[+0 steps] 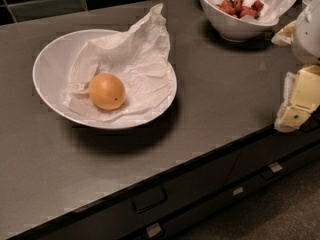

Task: Pick orange from white bowl

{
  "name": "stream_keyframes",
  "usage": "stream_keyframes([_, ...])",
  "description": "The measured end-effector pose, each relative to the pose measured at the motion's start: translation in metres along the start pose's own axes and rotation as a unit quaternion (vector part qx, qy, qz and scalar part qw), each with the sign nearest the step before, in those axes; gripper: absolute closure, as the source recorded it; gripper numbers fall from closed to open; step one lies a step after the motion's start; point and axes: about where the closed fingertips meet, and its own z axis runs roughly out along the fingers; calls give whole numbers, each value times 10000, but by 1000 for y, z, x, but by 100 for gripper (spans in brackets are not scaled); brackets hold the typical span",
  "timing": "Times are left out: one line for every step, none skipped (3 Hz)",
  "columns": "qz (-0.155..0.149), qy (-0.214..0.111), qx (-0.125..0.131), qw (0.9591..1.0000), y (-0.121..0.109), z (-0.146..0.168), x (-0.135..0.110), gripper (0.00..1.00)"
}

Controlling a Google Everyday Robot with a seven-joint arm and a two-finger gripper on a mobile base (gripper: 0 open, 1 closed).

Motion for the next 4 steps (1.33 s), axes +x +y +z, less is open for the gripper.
stream_keyframes([0,0,0,10000,0,0,0,0])
stream_keyframes([-109,-40,53,9999,-5,-2,-9,0])
stream_keyframes([-577,-158,33,9982,-19,3,-46,0])
stream_keyframes([-1212,-328,-21,9921,-32,9,-99,0])
